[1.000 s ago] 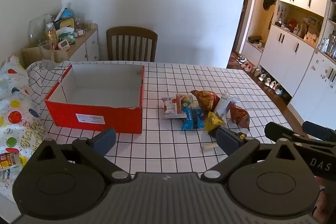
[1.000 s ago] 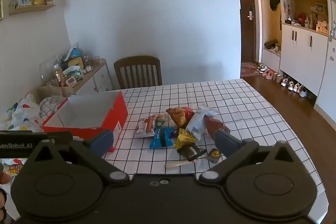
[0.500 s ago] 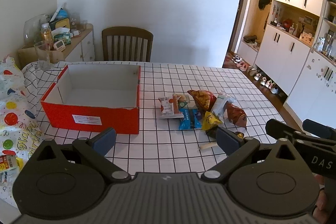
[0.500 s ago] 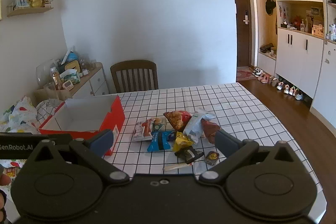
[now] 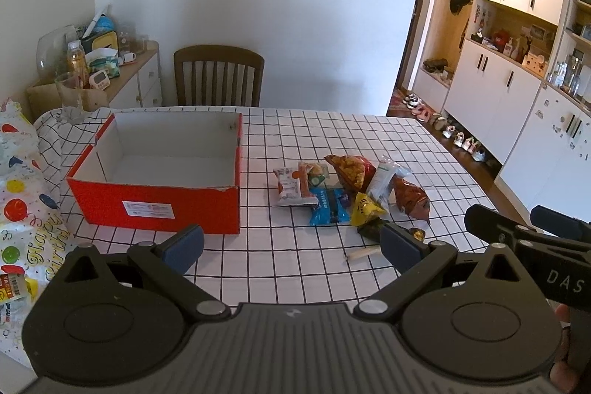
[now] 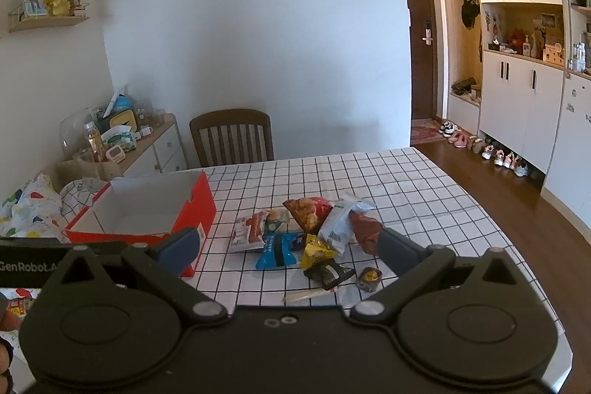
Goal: Organize snacks
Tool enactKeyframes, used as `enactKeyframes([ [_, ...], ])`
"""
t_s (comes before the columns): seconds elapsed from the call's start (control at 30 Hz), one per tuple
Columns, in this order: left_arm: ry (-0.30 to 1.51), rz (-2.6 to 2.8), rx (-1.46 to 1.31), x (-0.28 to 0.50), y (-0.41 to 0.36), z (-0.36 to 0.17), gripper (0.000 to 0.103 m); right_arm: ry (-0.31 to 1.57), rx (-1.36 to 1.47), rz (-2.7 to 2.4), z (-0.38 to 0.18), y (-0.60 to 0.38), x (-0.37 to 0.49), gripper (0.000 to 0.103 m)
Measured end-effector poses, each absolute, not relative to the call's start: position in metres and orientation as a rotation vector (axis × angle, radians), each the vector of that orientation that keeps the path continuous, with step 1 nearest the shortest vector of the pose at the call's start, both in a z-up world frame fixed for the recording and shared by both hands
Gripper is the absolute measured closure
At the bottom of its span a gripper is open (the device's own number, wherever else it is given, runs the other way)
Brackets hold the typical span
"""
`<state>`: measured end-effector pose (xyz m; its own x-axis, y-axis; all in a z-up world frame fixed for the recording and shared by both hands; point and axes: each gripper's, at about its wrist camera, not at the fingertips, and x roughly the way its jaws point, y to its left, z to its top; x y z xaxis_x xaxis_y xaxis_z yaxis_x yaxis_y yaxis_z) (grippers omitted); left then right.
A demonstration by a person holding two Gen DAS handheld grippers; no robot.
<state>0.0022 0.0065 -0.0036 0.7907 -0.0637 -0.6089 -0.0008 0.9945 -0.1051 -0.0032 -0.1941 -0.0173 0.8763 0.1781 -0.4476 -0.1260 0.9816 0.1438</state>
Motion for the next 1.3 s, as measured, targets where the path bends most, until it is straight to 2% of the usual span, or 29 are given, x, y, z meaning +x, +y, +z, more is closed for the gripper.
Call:
enactKeyframes([
  [1.3, 0.661, -0.034, -0.091, 0.0045, 0.0083, -0.0017, 0.001, 0.482, 0.109, 0.143, -0.0173, -0.1981, 0.0035, 0.0],
])
